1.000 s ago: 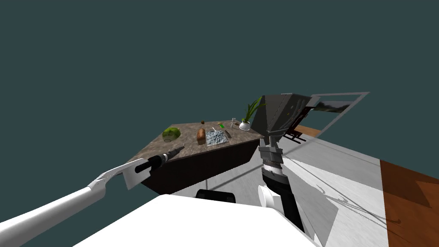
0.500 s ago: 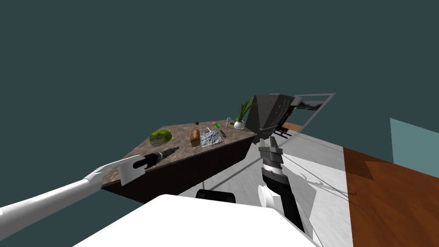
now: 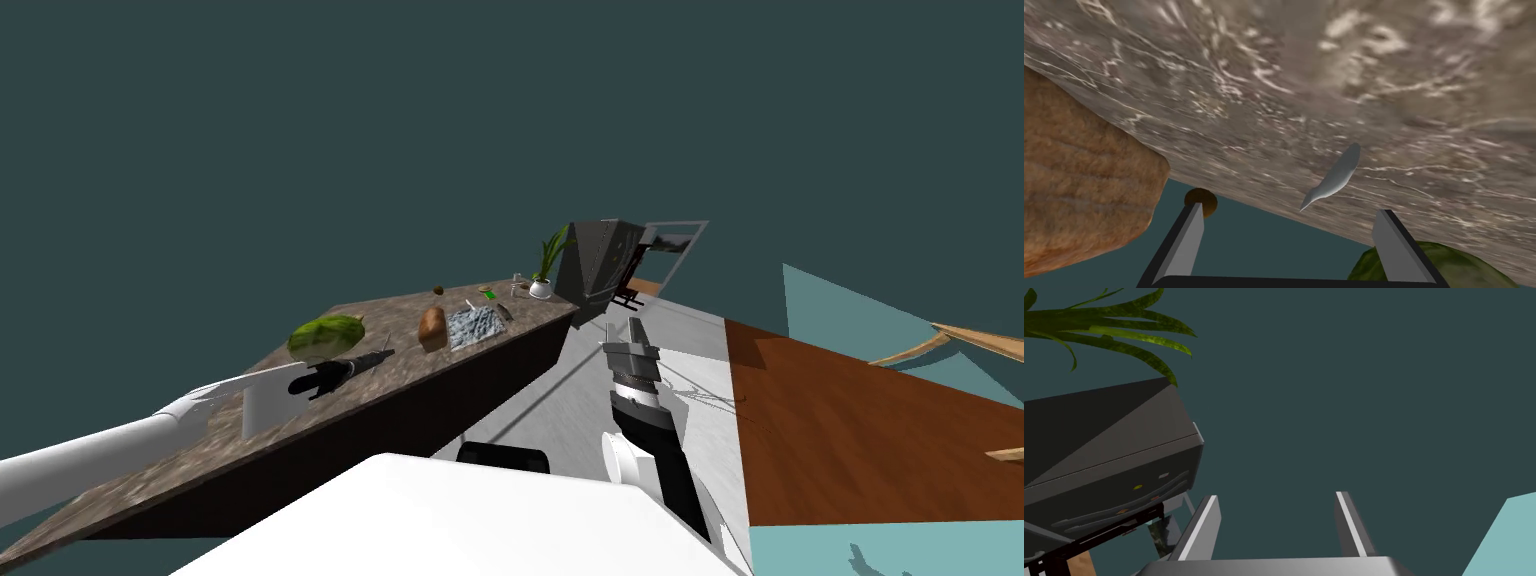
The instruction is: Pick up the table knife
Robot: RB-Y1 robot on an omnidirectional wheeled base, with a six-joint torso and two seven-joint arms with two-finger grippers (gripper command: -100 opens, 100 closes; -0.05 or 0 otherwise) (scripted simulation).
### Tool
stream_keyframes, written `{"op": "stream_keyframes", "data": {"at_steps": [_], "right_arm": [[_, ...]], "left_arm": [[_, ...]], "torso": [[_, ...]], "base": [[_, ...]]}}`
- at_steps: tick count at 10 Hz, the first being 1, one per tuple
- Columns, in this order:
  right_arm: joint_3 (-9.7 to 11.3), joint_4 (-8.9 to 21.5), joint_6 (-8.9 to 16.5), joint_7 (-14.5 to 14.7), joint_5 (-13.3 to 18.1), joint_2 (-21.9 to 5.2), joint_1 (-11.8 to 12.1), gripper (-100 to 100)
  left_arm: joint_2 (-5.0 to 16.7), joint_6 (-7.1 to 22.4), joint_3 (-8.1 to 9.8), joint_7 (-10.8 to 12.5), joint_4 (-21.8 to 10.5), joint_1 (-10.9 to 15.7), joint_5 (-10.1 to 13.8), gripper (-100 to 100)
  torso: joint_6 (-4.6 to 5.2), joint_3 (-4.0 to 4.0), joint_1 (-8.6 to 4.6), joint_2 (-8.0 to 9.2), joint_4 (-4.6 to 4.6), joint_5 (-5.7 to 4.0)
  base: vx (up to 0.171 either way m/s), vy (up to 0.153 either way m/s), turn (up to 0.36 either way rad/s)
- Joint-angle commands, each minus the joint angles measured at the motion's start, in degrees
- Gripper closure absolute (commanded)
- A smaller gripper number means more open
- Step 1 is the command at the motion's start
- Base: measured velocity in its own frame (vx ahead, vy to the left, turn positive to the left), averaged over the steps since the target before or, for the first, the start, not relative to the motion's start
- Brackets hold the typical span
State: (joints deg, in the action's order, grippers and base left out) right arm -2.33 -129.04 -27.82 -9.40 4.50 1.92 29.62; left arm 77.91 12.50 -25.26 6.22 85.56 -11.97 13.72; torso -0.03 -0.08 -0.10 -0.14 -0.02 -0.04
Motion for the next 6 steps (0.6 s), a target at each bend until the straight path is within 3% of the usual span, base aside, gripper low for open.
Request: {"op": "stream_keyframes", "data": {"at_steps": [1, 6], "right_arm": [[0.0, 0.0, 0.0, 0.0, 0.0, 0.0, 0.0, 0], [0.0, 0.0, 0.0, 0.0, 0.0, 0.0, 0.0, 0]], "left_arm": [[0.5, 0.3, -1.05, 0.3, -1.7, 0.3, 0.0, -100], [4.8, 2.8, -7.55, 2.0, -8.2, 0.5, 0.7, -100]], "torso": [[0.00, 0.00, 0.00, 0.00, 0.00, 0.00], [-0.05, 0.02, 0.09, 0.04, 0.01, 0.03]], "base": [[0.035, -0.016, -0.072], [0.043, -0.008, -0.201]]}}
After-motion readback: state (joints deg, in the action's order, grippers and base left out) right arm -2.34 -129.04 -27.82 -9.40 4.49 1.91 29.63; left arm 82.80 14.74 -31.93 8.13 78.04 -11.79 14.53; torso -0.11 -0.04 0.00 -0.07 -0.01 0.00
